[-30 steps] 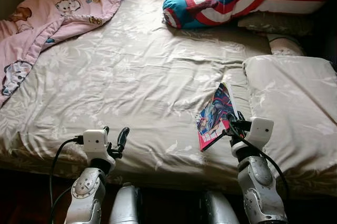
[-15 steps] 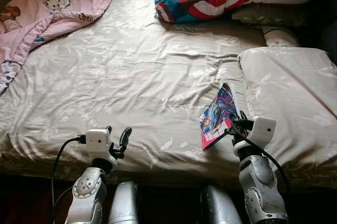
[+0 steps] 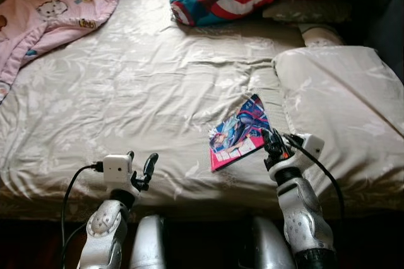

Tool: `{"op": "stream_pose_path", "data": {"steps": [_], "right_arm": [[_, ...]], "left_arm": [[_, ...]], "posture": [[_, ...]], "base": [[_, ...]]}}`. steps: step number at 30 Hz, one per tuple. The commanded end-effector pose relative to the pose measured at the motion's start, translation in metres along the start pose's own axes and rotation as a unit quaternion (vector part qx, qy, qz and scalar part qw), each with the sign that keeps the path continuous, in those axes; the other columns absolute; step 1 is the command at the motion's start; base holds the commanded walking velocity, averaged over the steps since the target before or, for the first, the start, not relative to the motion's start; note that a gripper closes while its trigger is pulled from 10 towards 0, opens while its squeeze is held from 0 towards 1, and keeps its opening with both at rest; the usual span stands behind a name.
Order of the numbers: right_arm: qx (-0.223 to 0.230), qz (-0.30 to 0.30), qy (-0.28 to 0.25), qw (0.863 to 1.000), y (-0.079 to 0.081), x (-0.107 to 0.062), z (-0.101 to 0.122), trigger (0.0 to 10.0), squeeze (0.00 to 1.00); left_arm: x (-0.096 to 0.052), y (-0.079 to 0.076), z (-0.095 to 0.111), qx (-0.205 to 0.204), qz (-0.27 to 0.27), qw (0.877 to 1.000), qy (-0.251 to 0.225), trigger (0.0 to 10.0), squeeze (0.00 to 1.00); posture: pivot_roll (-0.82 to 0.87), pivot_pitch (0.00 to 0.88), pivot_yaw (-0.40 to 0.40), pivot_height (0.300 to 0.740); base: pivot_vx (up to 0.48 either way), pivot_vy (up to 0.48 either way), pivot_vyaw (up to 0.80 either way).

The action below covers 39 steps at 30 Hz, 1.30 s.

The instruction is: Clean up the room

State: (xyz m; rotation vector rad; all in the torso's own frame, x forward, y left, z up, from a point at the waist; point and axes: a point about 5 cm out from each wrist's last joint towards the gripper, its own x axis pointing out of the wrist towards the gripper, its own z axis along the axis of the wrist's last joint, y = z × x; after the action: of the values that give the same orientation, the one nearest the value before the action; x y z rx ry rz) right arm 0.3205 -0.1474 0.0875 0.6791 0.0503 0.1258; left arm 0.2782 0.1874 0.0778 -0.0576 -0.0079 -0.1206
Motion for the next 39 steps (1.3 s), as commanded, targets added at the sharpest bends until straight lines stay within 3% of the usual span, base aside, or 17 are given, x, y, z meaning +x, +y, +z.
{"op": "stream_pose_path", "data": {"steps": [1,3,7,14,18,24,28,39], "right_arm": [[0.012,0.005,-0.003,1.000,-0.003,0.004,0.001,10.0,0.00],[0.017,0.009,0.003,1.000,-0.005,0.008,0.000,10.0,0.00],[0.074,0.007,0.006,0.997,-0.012,0.015,-0.002,10.0,0.00],[0.152,-0.057,0.015,0.987,-0.036,0.018,-0.006,10.0,0.00],[0.160,-0.054,0.015,0.986,-0.037,0.017,-0.009,10.0,0.00],[0.149,-0.100,0.038,0.983,-0.047,0.010,-0.021,10.0,0.00],[0.114,-0.126,0.058,0.984,-0.054,0.003,-0.028,10.0,0.00],[0.161,-0.193,0.008,0.968,-0.069,-0.005,-0.025,10.0,0.00]], "left_arm": [[-0.006,0.002,-0.005,0.018,-0.008,1.000,0.018,10.0,0.00],[-0.007,0.003,-0.004,0.020,-0.009,1.000,0.018,10.0,0.00],[-0.011,0.005,-0.003,0.027,-0.014,0.999,0.021,10.0,0.00],[-0.019,0.009,0.001,0.046,-0.026,0.998,0.031,10.0,0.00],[-0.023,0.010,0.002,0.050,-0.025,0.998,0.036,10.0,0.00],[-0.033,0.012,0.003,0.054,-0.027,0.997,0.049,10.0,0.00],[-0.036,0.013,0.004,0.055,-0.024,0.997,0.054,10.0,0.00],[-0.043,0.012,0.004,0.056,-0.026,0.996,0.067,10.0,0.00]], "posture": [[0.08,0.225,0.010,0.612],[0.09,0.229,0.019,0.612],[0.12,0.234,0.037,0.612],[0.16,0.259,0.066,0.612],[0.18,0.279,0.077,0.612],[0.20,0.333,0.099,0.612],[0.20,0.358,0.108,0.612],[0.21,0.363,0.118,0.612]], "base": [[0.000,0.000,0.00],[0.000,0.000,0.00],[0.000,0.000,0.00],[0.000,0.000,0.00],[0.000,0.000,0.00],[0.000,0.000,0.00],[0.000,0.000,0.00],[0.000,0.000,0.00]]}}
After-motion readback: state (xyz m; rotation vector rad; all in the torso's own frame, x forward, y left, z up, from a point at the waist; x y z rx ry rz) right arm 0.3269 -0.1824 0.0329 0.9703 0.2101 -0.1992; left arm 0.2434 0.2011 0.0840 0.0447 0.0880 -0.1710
